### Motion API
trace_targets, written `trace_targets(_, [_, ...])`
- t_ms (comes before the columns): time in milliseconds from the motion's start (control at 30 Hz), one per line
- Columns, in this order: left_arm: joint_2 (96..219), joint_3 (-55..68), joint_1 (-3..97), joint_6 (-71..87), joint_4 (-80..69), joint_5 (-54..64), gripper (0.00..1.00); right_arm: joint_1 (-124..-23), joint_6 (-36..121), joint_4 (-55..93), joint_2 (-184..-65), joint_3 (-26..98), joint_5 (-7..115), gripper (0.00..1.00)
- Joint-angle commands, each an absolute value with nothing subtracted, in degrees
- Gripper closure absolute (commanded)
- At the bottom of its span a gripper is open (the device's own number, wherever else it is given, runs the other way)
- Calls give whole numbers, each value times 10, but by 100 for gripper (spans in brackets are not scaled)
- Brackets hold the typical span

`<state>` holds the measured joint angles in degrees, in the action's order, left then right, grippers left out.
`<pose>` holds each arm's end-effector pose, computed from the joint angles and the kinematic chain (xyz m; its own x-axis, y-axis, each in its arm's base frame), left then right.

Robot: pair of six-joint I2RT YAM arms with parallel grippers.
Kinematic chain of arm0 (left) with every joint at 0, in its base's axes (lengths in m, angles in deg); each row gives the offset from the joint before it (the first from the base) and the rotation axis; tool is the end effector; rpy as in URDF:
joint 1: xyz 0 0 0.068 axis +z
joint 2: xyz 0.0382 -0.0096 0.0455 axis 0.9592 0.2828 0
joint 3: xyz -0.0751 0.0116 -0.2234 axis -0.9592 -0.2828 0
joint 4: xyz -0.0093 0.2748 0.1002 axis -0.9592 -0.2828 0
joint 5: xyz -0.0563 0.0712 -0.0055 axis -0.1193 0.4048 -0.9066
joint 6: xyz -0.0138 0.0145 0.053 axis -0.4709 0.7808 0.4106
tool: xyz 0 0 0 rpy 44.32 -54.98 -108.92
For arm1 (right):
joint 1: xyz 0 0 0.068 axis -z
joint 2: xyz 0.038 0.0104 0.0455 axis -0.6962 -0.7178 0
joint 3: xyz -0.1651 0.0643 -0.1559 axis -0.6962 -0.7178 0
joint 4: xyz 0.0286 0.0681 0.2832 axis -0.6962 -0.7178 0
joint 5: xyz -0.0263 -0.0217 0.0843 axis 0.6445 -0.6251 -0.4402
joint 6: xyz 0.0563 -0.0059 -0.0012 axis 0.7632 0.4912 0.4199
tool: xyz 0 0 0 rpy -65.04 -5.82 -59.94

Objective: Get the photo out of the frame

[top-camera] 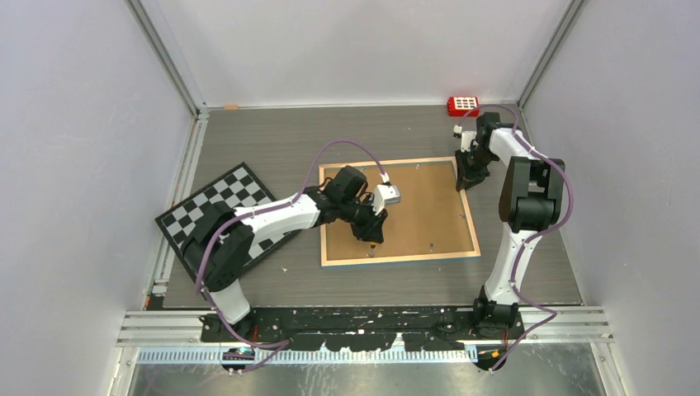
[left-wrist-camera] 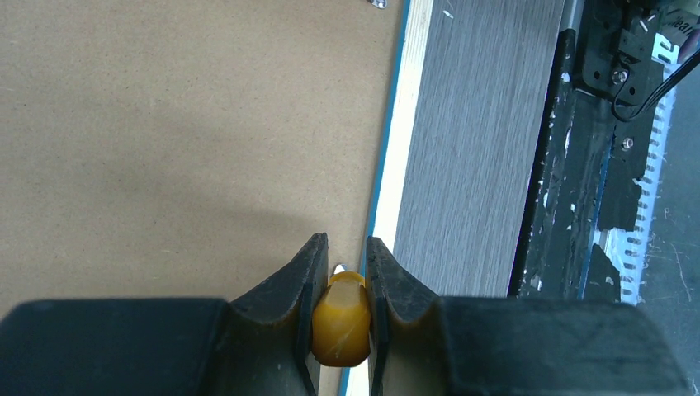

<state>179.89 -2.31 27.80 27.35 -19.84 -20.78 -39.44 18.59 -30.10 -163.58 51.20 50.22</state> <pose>0.2541 -0.2927 0.1485 -0.3951 0.5587 -0.7292 0.9186 0.2331 -0.3191 0.4262 -0.0267 0.1157 -0.9465 -0.2069 -0.2477 -0.2455 0.9598 0.1363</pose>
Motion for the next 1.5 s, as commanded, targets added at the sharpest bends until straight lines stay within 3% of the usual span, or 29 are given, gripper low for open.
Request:
trace_targets(0, [1802, 6, 294, 300, -138, -126, 100, -406, 171, -312, -1654, 496, 467, 99])
trace_targets(667, [1796, 36, 326, 281, -146, -117, 100, -406, 164, -316, -1647, 499, 469, 98])
trace_targets(733, [1787, 47, 330, 268, -157, -138, 100, -406, 167, -319, -1638, 506, 473, 88])
trace_targets(900, [1767, 90, 345, 198, -191, -153, 100, -397, 175, -333, -1577, 539, 470, 44])
trace_targets(1000, [1771, 134, 369, 113, -211, -175, 100, -391, 170, -335, -1526, 559, 432, 31])
trace_targets(1267, [1777, 201, 426, -63, -214, -220, 100, -413, 218, -286, -1403, 527, 173, 27])
trace_targets(1467, [1784, 198, 459, -185, -141, -277, 100, -541, 327, -136, -1327, 457, 146, 28])
